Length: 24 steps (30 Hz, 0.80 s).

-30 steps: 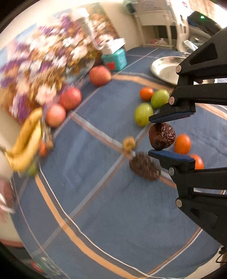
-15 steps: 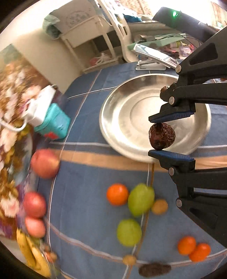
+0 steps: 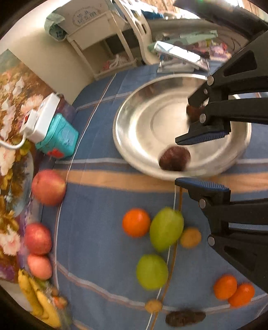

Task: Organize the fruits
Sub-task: 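Open the right tool to drop its date while the left tool releases its date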

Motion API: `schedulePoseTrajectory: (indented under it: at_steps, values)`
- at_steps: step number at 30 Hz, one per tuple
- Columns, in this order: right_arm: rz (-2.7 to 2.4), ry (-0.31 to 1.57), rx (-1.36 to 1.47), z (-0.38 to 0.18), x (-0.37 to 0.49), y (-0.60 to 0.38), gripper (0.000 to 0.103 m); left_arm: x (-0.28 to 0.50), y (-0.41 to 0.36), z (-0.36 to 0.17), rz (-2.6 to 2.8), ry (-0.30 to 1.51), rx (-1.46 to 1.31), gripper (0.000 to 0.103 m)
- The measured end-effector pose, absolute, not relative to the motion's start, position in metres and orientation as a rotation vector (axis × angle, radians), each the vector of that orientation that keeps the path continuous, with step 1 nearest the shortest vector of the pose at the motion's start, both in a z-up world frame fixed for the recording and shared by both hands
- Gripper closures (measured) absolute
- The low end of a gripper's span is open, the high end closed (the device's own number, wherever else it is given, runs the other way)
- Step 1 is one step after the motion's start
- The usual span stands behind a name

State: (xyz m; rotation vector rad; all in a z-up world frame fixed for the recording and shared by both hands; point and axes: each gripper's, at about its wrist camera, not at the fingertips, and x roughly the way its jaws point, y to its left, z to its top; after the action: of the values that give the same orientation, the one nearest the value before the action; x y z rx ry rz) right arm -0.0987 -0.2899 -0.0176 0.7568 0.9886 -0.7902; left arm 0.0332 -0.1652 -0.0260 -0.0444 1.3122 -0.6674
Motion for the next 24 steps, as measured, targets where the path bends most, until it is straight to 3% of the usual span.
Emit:
schedulePoseTrajectory:
  at_steps: [1, 3, 5, 7, 13, 15, 24]
  values:
    - [-0.786, 0.992, 0.756, -0.018, -0.099, -0.289, 0.054, 0.034, -0.162, -0.025, -0.649, 1.305, -0.037, 0.051]
    - [-0.780, 0.993, 0.754, -0.017, -0.098, -0.289, 0.040, 0.037, -0.153, -0.023, -0.614, 1.291, -0.031, 0.041]
    - [-0.775, 0.995, 0.746, -0.017, -0.096, -0.287, 0.037, 0.040, -0.144, -0.020, -0.579, 1.276, -0.026, 0.036]
    - [-0.773, 0.998, 0.736, -0.017, -0.094, -0.285, 0.031, 0.043, -0.134, -0.017, -0.540, 1.254, -0.009, 0.022]
    - [-0.748, 1.010, 0.722, -0.020, -0.090, -0.278, 0.022, 0.053, -0.108, -0.013, -0.408, 1.196, 0.035, 0.000]
    - [-0.738, 1.010, 0.707, -0.020, -0.088, -0.275, 0.013, 0.055, -0.098, -0.011, -0.363, 1.169, 0.048, 0.000]
    - [-0.667, 0.983, 0.647, -0.013, -0.075, -0.257, 0.012, 0.061, -0.064, -0.014, -0.255, 1.135, 0.115, 0.000]
